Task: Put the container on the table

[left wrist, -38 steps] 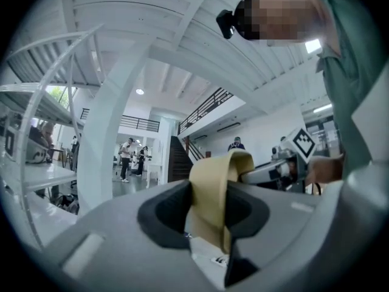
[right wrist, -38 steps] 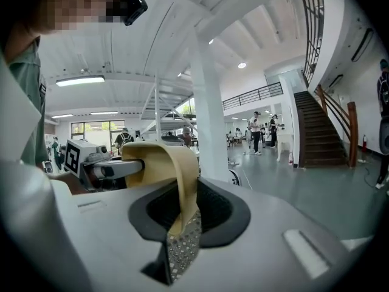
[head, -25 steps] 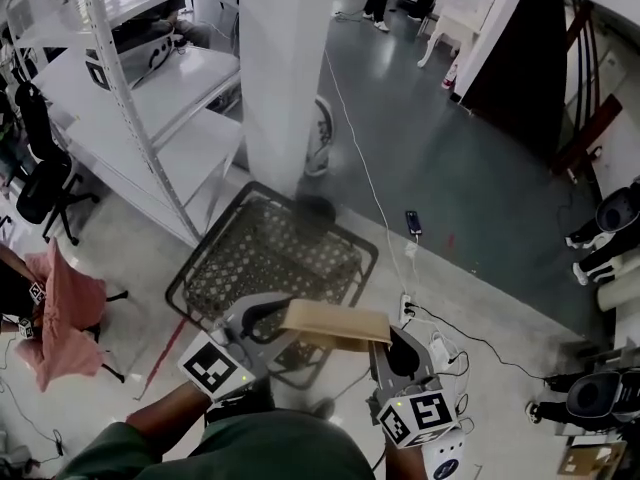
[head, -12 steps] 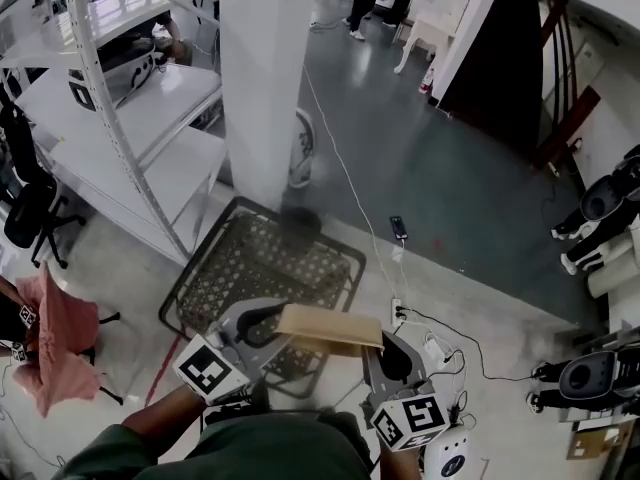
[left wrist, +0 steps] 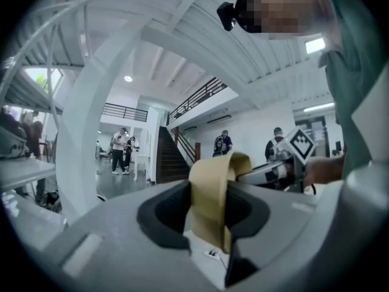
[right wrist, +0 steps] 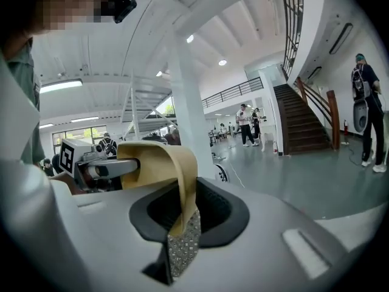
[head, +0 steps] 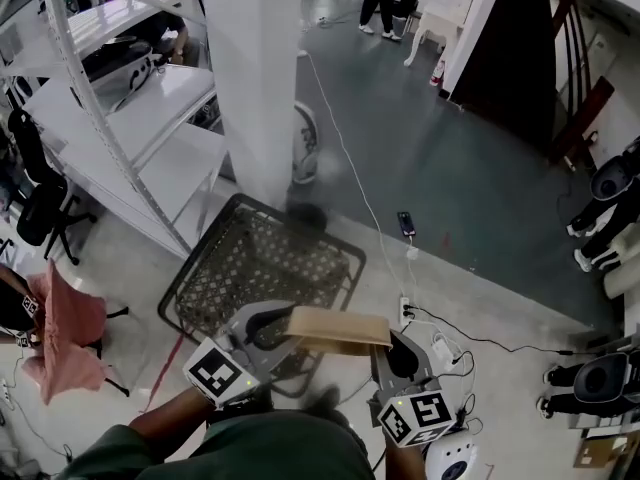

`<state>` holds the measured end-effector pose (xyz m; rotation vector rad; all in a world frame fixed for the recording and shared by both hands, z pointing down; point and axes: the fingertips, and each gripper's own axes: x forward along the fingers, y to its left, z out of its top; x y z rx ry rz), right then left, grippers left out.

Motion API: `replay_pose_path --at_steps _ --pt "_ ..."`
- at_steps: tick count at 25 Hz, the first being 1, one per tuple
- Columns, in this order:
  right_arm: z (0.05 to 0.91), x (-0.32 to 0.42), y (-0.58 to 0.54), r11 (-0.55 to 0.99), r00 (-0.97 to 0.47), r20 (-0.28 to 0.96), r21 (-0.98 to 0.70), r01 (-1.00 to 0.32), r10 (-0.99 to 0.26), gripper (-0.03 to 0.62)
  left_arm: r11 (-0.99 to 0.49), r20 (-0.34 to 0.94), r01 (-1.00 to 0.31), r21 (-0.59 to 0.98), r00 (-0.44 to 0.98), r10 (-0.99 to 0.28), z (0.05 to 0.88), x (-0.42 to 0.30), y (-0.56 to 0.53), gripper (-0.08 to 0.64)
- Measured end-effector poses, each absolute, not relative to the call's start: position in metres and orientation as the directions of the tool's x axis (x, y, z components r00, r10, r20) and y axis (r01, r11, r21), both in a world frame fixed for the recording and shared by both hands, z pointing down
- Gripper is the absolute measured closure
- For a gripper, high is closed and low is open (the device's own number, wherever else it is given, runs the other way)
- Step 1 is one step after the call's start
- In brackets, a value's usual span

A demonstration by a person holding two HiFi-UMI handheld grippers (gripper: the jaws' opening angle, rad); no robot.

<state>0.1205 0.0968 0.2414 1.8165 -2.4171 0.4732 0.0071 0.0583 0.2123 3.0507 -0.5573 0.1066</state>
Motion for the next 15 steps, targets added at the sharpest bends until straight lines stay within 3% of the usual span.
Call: replay_pose_path --at_steps 15 --pt "0.237 0.194 0.085 0.341 -0.388 0.254 -0.211 -0.916 -0.886 0.541 -0.893 0.082 -0.450 -0.010 0.889 -0.450 0.207 0.078 0.059 0.442"
